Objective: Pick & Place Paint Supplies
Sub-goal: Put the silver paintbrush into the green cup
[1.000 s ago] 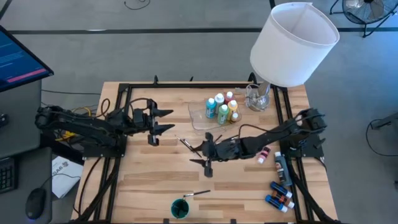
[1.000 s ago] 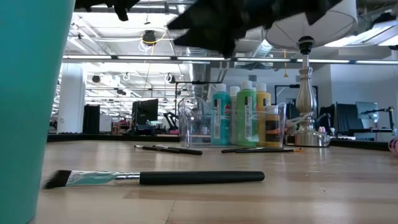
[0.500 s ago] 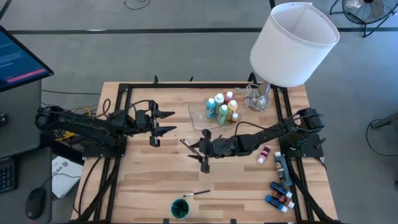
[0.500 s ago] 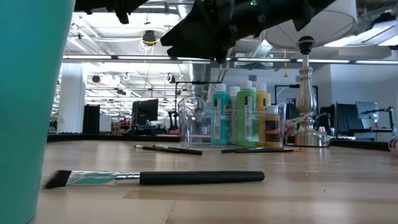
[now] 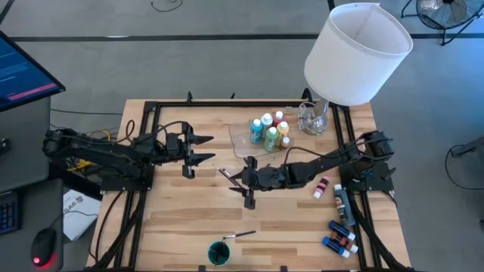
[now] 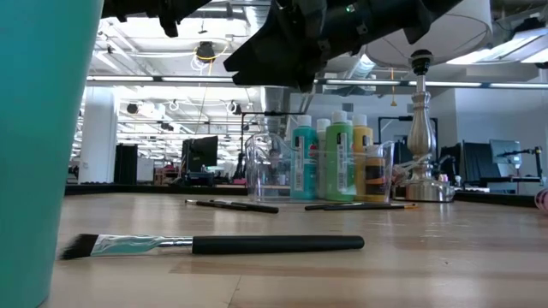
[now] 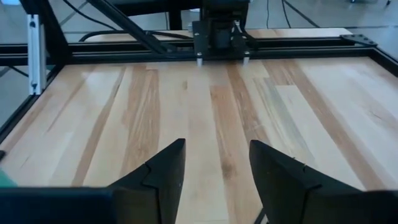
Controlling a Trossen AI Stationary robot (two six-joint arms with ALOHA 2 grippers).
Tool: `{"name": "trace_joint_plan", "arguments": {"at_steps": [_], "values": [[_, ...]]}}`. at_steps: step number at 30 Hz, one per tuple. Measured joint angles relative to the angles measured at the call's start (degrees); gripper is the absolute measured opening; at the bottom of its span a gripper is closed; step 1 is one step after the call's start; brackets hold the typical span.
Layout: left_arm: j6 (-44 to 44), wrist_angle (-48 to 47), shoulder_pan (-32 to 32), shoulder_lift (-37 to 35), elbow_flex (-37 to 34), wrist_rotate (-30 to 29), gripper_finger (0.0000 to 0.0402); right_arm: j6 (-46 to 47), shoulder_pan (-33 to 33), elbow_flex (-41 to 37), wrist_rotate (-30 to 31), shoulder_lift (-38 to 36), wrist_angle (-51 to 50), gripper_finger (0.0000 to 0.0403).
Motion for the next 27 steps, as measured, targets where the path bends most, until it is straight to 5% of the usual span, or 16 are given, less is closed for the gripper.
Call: {"name": "trace_joint_plan", "arguments": {"at_steps": [18, 27], "values": [[0.04, -3.08, 0.31, -0.01, -0.02, -0.16, 0.0163, 0.02, -0.03, 0.00, 0.04, 0.00, -0.91, 0.0173], [-6.60, -39.60, 8.34, 0.70, 7.63, 3.46, 0.0163, 0.02, -0.10, 0.00, 0.04, 0.00, -2.70, 0.0173]]}}
